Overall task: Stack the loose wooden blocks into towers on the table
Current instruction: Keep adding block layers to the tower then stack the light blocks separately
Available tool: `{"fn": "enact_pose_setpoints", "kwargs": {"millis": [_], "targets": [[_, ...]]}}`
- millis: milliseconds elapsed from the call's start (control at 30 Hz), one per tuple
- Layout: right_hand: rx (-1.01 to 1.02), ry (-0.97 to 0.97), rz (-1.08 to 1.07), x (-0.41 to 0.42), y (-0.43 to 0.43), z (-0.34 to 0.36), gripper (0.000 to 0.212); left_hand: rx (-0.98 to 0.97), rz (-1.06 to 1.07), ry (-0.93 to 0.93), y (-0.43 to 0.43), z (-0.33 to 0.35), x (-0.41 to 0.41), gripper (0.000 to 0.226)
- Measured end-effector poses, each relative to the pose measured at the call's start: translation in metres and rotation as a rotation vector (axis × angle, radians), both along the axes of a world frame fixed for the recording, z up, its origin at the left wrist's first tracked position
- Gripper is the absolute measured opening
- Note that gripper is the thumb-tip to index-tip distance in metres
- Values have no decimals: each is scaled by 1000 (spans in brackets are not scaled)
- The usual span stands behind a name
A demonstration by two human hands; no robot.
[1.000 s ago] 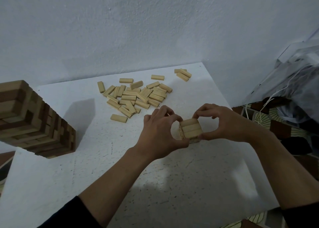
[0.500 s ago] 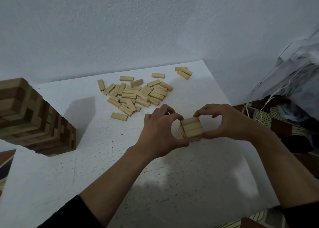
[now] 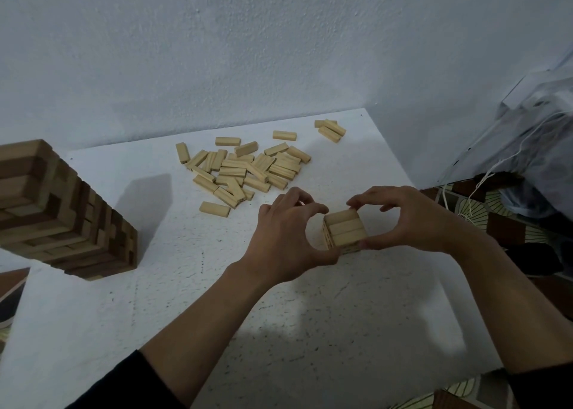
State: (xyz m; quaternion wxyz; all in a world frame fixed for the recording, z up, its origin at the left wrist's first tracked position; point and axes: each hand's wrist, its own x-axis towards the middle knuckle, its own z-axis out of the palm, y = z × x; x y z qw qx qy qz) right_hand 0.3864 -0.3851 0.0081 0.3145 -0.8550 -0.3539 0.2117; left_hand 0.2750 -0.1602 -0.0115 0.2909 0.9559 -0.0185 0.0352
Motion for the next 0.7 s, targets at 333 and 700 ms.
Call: {"fn": "enact_pose_setpoints", "kwargs": {"millis": [333, 700], "targets": [[174, 4, -131, -14, 25, 3, 43, -116, 188, -136, 39, -9, -11, 42], [-58, -285, 40, -33, 123, 9, 39, 360, 192, 157, 110, -47, -53, 71]]}}
